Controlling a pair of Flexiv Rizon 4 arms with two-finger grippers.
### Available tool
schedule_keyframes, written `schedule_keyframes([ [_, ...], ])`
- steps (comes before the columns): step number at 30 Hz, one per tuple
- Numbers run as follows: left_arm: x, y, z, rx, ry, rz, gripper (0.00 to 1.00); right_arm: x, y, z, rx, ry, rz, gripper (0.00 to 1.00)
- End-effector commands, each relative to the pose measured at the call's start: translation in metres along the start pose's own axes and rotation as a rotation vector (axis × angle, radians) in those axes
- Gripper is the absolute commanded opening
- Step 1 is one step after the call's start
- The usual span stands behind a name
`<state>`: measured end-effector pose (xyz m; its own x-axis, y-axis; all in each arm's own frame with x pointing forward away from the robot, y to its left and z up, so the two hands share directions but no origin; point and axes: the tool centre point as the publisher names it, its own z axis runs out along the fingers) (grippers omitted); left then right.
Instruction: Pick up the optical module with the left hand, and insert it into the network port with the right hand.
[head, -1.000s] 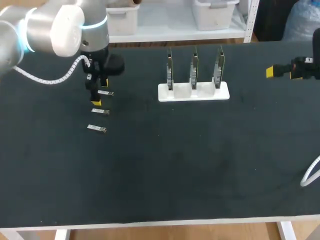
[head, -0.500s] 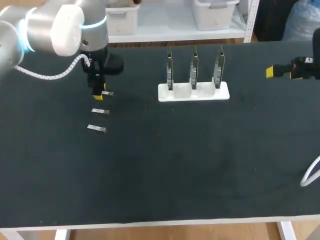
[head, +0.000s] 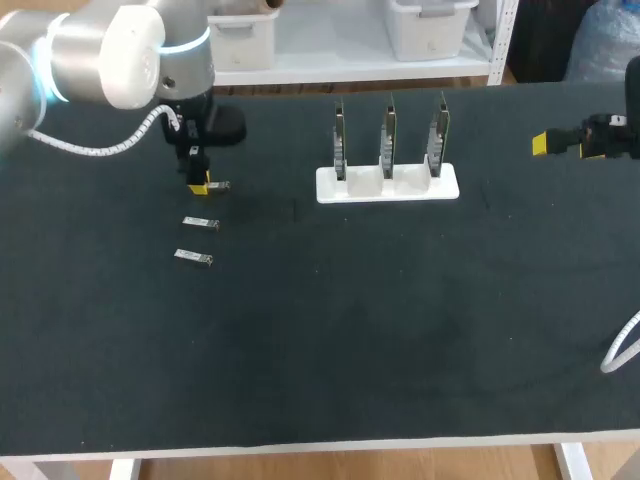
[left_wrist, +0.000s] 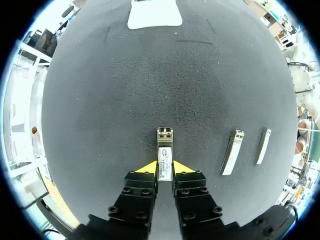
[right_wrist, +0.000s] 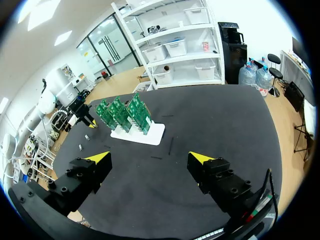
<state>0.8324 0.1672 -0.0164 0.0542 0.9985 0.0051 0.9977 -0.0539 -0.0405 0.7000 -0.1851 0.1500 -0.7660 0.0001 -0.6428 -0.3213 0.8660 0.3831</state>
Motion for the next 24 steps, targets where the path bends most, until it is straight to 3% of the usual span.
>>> schedule_keyframes([
  [1,0.006,0.005,-0.019,-0.008,-0.082,-0.022,0.00,0.000,0.000,0.000,0.000,0.000,0.000,1.00],
  [11,0.007,0.011,-0.122,-0.115,-0.568,-0.110,0.00,0.000,0.000,0.000,0.000,0.000,0.000,1.00],
  [17,0.000,0.006,-0.166,-0.153,-0.763,-0.086,0.00,0.000,0.000,0.000,0.000,0.000,0.000,1.00],
  [24,-0.018,-0.004,-0.180,-0.113,-0.931,-0.027,0.00,0.000,0.000,0.000,0.000,0.000,0.000,1.00],
])
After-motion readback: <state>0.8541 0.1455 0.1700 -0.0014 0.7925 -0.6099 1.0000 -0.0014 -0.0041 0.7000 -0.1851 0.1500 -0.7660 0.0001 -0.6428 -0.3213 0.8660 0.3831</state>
